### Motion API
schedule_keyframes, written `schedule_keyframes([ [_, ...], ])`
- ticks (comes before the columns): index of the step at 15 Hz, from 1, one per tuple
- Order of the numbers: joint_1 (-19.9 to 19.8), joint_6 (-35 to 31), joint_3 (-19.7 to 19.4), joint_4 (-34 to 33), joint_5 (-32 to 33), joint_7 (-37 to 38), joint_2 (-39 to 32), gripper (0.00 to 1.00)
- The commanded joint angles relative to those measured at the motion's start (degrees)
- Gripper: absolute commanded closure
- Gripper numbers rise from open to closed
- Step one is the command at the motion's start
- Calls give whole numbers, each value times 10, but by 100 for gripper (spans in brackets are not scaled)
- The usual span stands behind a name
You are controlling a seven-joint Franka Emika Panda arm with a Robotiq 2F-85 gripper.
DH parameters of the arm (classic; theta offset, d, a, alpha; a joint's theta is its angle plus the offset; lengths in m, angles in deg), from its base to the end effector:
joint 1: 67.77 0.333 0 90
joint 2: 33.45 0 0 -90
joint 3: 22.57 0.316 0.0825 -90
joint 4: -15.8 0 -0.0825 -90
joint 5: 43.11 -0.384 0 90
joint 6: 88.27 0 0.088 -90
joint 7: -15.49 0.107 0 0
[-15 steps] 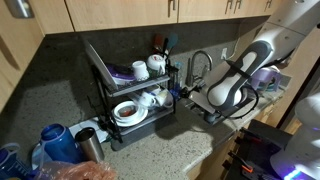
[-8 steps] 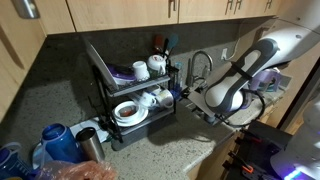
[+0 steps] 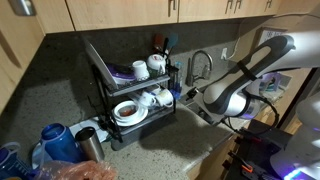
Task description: Remove the white mug from the bottom shelf of the dish rack and place it on the countertop
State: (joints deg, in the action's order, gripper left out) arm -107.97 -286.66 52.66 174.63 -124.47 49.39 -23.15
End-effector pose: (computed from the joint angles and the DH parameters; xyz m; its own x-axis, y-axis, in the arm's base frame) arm 0.3537 0.0944 0.2951 0.0662 -0.9749 0.2128 -0.7901 -0.1815 -0.5855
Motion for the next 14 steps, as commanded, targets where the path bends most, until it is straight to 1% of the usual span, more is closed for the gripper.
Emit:
schedule_keyframes([
  [1,-103,0,160,0,-37,23,56,0],
  [3,-170,0,256,-10,-34,50,86,0],
  [4,-205,26,304,-21,-39,72,126,0],
  [5,-241,52,353,-38,-42,101,170,0],
  [8,-361,61,499,-104,-41,172,252,0],
  [9,-394,62,536,-132,-41,193,282,0],
  [11,-457,53,600,-193,-44,232,348,0],
  [12,-479,55,616,-223,-49,248,382,0],
  [13,-484,61,617,-247,-57,264,418,0],
  [14,-492,56,615,-258,-65,274,433,0],
])
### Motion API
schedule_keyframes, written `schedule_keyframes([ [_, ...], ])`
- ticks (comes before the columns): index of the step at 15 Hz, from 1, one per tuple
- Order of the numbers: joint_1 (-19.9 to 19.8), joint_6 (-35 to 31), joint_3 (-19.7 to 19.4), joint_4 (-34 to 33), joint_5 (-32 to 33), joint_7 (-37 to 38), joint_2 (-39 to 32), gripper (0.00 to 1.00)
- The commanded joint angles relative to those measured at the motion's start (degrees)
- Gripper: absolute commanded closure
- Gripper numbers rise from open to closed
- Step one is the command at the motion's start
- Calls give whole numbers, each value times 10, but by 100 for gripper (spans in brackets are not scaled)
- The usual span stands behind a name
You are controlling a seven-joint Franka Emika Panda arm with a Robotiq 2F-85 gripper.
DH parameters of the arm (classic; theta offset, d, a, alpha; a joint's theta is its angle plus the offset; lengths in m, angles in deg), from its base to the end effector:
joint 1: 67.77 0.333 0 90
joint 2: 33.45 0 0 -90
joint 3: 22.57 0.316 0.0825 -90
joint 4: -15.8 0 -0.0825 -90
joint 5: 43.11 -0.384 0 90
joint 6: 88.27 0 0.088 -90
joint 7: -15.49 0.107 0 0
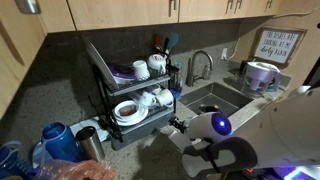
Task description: Remove the white mug from the bottom shelf of the dish rack and place it on the countertop
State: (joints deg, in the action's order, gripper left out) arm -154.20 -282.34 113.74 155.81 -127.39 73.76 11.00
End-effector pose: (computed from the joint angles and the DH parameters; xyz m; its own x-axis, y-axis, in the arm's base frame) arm 0.3809 0.2170 0.1702 0.0091 -0.9397 0.3418 -0.7719 -0.2239 -0.5950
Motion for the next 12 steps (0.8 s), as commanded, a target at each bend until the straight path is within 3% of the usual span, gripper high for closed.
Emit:
schedule_keyframes([
  [1,-36,5,3,-78,-46,40,106,0],
  [2,-37,-3,-4,-77,-59,47,111,0],
  [3,4,26,-44,-70,-82,66,144,0],
  [5,16,24,-65,-56,-117,73,165,0],
  [6,-31,-30,-27,-62,-118,59,135,0],
  [9,-48,-70,-12,-69,-161,29,119,0],
  [10,-18,-38,-37,-74,-183,29,152,0],
  [12,-14,-40,-38,-84,-191,25,155,0],
])
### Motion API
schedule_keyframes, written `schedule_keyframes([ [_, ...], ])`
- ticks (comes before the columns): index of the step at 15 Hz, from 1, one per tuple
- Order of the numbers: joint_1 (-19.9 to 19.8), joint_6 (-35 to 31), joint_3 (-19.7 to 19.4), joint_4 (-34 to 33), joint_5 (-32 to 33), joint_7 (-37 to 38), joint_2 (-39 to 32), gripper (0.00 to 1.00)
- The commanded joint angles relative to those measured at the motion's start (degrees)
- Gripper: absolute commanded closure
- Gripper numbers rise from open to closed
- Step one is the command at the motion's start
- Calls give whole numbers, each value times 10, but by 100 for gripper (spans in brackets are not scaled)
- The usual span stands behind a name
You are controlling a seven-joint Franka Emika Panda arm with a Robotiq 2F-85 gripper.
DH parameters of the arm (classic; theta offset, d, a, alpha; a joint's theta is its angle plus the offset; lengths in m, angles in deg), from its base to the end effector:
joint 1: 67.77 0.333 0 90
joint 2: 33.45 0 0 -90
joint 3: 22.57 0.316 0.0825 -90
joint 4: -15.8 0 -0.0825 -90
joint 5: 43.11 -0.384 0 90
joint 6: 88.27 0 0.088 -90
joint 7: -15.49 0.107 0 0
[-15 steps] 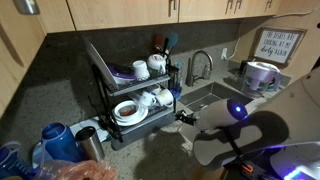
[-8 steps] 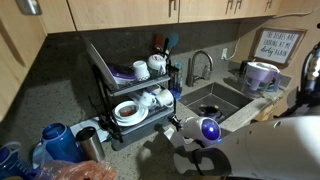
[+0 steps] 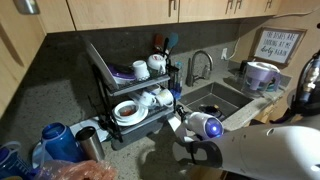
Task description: Remove the white mug from the bottom shelf of the dish rack and place it on the countertop
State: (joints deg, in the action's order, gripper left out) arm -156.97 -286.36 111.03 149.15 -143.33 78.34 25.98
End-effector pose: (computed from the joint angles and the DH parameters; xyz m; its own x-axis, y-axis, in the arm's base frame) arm 0.4089 0.1639 0.1562 -0.3504 -0.8823 0.3143 -0.6327 -0.0245 -0.7740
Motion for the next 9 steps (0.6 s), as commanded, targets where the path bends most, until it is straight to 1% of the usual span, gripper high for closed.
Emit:
schedule_keyframes([
  [1,20,0,-17,-24,-28,-21,10,0],
  [4,27,0,-31,-44,-10,-14,20,0],
  [7,19,5,-41,-64,17,-4,26,0],
  [8,36,38,-65,-75,-4,-17,55,0],
  [9,31,51,-72,-84,0,-18,60,0],
])
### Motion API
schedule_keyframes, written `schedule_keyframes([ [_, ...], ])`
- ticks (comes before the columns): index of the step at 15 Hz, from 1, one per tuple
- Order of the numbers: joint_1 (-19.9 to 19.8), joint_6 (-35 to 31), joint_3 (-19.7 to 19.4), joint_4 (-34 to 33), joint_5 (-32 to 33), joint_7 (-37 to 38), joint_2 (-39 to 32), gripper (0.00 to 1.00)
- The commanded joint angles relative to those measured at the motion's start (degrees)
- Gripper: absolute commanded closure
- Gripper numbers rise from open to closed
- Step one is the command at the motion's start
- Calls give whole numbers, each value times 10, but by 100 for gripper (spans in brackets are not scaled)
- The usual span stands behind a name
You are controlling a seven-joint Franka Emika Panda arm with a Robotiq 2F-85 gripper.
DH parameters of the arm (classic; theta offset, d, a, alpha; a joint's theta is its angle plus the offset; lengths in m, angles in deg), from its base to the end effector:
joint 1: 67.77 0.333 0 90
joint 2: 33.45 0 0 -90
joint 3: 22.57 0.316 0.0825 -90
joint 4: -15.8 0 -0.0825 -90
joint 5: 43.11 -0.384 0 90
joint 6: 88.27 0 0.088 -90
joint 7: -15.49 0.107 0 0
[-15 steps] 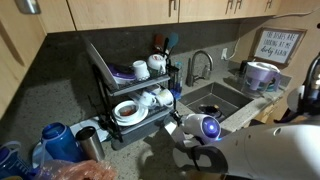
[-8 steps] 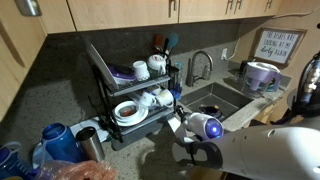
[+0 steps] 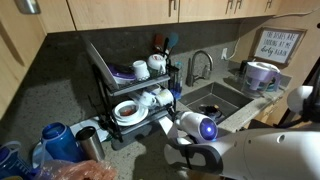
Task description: Remove the white mug from the bottom shelf of the dish rack and place it on the countertop
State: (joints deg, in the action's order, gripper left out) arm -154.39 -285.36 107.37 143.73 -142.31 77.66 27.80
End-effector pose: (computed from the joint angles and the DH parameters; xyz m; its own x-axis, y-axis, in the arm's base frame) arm 0.4337 0.2068 0.1768 -0.2822 -0.9203 0.2710 -0.5772 -0.0627 -0.8142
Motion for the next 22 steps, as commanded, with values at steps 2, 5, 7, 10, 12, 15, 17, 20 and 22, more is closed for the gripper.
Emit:
schedule_keyframes([
  [2,-7,72,-52,-54,-5,-11,64,0],
  [5,-11,149,-93,-94,-21,-25,116,0],
  [7,-17,206,-118,-117,-83,-97,139,0],
  [10,-13,310,-166,-117,-235,-236,200,0],
  [12,-15,374,-187,-89,-312,-313,218,0],
  [15,-26,367,-172,-85,-317,-345,192,0],
  [17,-33,392,-176,-72,-334,-369,206,0],
  [20,-34,394,-177,-72,-335,-372,210,0],
  [22,-32,394,-177,-72,-335,-372,210,0],
])
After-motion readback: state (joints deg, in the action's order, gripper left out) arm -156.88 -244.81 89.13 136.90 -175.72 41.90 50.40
